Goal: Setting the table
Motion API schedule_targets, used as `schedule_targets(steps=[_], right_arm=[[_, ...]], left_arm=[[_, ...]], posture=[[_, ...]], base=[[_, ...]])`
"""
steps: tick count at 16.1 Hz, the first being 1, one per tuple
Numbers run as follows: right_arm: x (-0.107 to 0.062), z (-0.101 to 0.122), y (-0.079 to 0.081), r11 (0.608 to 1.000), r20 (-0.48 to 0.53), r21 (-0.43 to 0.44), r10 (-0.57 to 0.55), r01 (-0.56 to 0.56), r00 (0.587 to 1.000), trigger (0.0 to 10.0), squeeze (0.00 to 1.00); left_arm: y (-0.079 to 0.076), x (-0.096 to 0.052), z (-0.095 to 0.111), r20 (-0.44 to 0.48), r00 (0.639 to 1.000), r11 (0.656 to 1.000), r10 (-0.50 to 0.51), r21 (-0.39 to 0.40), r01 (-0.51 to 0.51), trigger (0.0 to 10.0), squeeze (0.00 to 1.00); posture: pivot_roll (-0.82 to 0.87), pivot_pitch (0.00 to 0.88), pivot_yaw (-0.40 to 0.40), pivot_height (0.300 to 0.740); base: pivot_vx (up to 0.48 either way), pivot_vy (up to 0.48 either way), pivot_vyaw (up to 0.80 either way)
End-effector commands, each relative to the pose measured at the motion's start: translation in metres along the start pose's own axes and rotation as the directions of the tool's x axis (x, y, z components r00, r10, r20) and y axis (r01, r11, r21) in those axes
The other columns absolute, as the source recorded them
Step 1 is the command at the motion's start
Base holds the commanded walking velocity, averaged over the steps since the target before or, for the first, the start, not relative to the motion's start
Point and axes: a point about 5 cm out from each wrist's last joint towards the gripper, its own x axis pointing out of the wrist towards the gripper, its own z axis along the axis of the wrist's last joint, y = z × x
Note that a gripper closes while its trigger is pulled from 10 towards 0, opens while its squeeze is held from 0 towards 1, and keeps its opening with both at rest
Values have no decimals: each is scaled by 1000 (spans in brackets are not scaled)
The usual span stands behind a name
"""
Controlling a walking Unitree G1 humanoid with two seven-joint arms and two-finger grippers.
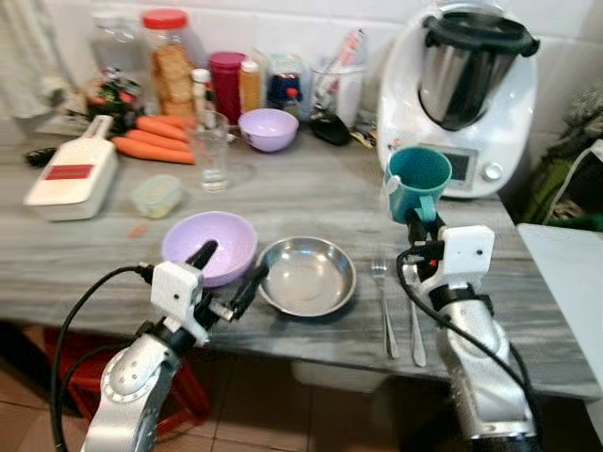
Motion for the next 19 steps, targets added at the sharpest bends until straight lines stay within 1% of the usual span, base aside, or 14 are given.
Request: schedule_targets(steps=[1,3,5,7,9,11,12,14,15,16,19], right_arm=[[7,0,-9,1000,-18,19,17,-17,1000,10000,0],[15,-3,-13,998,-40,24,64,-63,997,10000,0],[25,-5,-15,991,-53,61,121,-117,991,10000,0],[34,-11,-10,980,-72,75,191,-186,979,10000,0],[42,-15,-3,968,-79,97,241,-233,967,10000,0],[47,-22,2,961,-98,108,266,-255,959,10000,0],[47,-29,6,953,-117,138,287,-271,951,10000,0],[45,-36,10,946,-130,159,305,-283,943,10000,0],[44,-39,12,942,-135,162,316,-293,939,10000,0],[41,-43,15,936,-139,167,333,-309,933,10000,0],[41,-47,14,935,-135,162,339,-317,931,10000,0]], left_arm=[[-3,0,5,5,999,999,-40,-6,40,10000,0],[-4,1,6,8,998,998,-55,-9,55,10000,0],[-6,3,8,15,996,996,-89,-21,89,10000,0],[-10,5,9,25,991,990,-134,-43,135,10000,0],[-9,6,10,26,991,990,-131,-39,132,10000,0],[-9,5,10,24,991,990,-132,-41,133,10000,0],[-8,4,10,20,991,990,-135,-43,135,10000,0],[-8,3,10,17,991,990,-135,-44,136,10000,0],[-8,2,10,18,990,989,-136,-47,137,10000,0],[-11,2,10,20,986,984,-167,-63,167,10000,0],[-15,1,8,14,977,973,-212,-87,212,10000,0]], posture=[[40,0,-47,740],[40,0,-40,740],[38,0,-35,740],[44,0,-39,740],[59,0,-38,740],[66,0,-38,740],[76,0,-36,740],[75,0,-34,740],[76,0,-35,740],[74,0,-33,740],[69,0,-30,740]], base=[[0,0,0],[0,0,0],[0,0,0],[0,0,0],[0,0,0],[0,0,0],[0,0,0],[0,0,0],[0,0,0],[0,0,0],[0,0,0]])
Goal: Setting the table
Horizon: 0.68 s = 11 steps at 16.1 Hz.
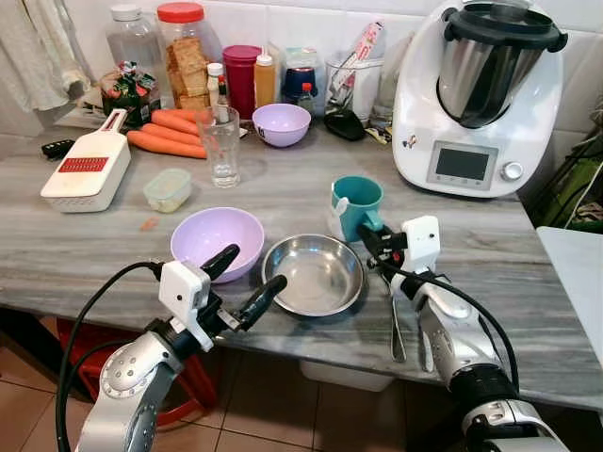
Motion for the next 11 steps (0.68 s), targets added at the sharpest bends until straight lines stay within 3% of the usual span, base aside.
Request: schedule_targets(steps=[1,6,11], right_arm=[[3,7,-4,1000,28,-19,2,-1,1000,10000,0],[0,3,-10,998,23,-57,-26,27,999,10000,0],[0,0,-9,998,19,-67,-20,21,1000,10000,0]], left_arm=[[-6,0,1,-11,999,999,-49,-11,48,10000,0],[-10,-2,-2,-22,995,995,-92,-46,91,10000,0],[-5,-15,-5,-51,994,994,-101,-51,98,10000,0]], posture=[[69,0,-30,740],[69,0,-31,740],[66,0,-24,740]], base=[[0,0,0],[0,0,0],[0,0,0]])
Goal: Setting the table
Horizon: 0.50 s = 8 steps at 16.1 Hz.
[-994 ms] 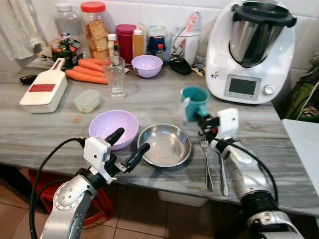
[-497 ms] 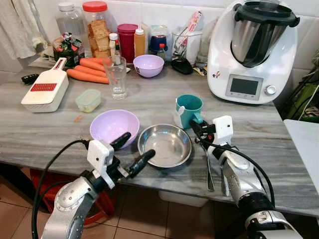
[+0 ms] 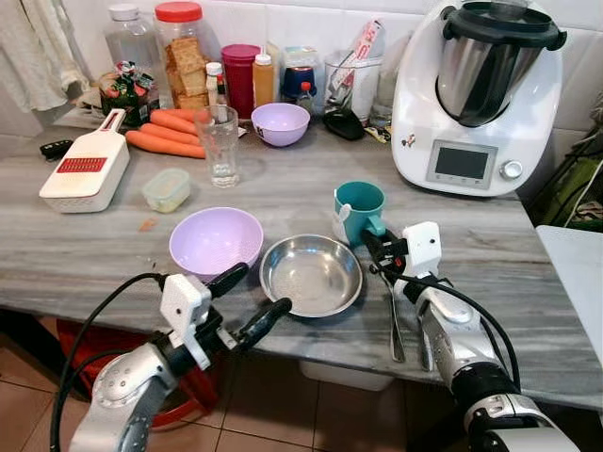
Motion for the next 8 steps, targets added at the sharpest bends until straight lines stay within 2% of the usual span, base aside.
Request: schedule_targets(steps=[1,2,3,4,8], right_arm=[[3,7,-4,1000,24,-17,-5,6,1000,10000,0],[3,6,-4,1000,24,-17,-5,5,1000,10000,0],[2,5,-4,1000,21,-18,-3,4,1000,10000,243],[1,5,-4,1000,21,-19,-3,4,1000,10000,1000],[1,4,-5,1000,24,-25,-13,13,1000,10000,1000]], left_arm=[[1,-3,3,-2,1000,1000,-5,9,5,10000,0],[2,-4,3,-3,1000,1000,-5,9,5,10000,0],[4,-6,3,-7,1000,1000,-5,9,5,10000,0],[6,-8,2,-11,1000,1000,-5,9,5,10000,0],[17,-19,-7,-26,1000,1000,5,1,-5,10000,0]], posture=[[66,0,-24,740],[67,0,-23,740],[67,0,-23,740],[65,0,-21,740],[63,0,-21,740]], base=[[0,0,0],[0,0,0],[0,0,0],[0,0,0],[0,0,0]])
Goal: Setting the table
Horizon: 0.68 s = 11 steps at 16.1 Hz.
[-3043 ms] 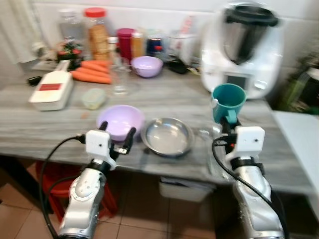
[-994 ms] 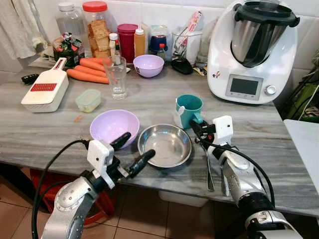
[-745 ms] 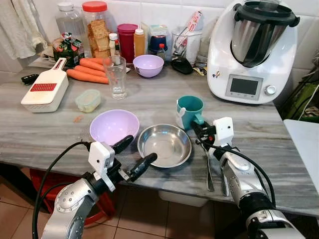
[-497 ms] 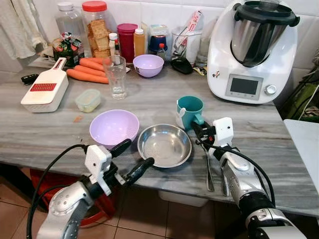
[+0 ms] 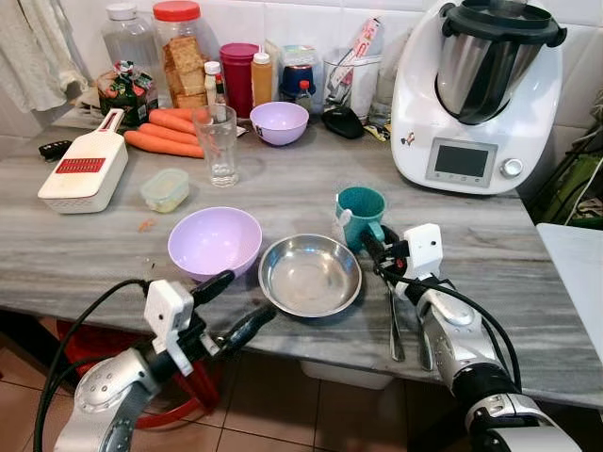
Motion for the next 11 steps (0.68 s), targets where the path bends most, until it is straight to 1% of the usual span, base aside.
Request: schedule_targets(steps=[1,2,4,5,9,10,11], right_arm=[[2,5,-4,1000,12,-15,-8,9,1000,10000,1000],[1,4,-5,1000,11,-18,-14,14,1000,10000,1000],[-1,4,-9,999,10,-29,-28,28,1000,10000,1000],[-2,5,-10,999,16,-35,-30,31,999,10000,1000],[-2,24,-12,997,121,-54,-45,52,992,10000,1000],[-6,32,-11,996,170,-47,-69,78,983,10000,1000],[-7,34,-10,995,185,-50,-74,85,980,10000,1000]], left_arm=[[5,-3,1,5,1000,1000,0,10,0,10000,0],[7,-5,-2,3,1000,1000,2,6,-2,10000,0],[22,-13,-15,-18,1000,1000,20,-9,-20,10000,0],[26,-14,-20,-25,999,1000,26,-12,-26,10000,0],[46,-23,-42,-68,996,997,63,-44,-66,10000,0],[53,-29,-55,-103,991,993,90,-67,-97,10000,0],[55,-31,-57,-111,989,992,96,-73,-104,10000,0]], posture=[[63,0,-21,740],[63,0,-21,740],[63,0,-23,740],[63,0,-23,740],[60,0,-27,740],[56,0,-27,740],[56,0,-27,740]], base=[[0,0,0],[0,0,0],[0,0,0],[0,0,0],[0,0,0],[0,0,0],[0,0,0]])
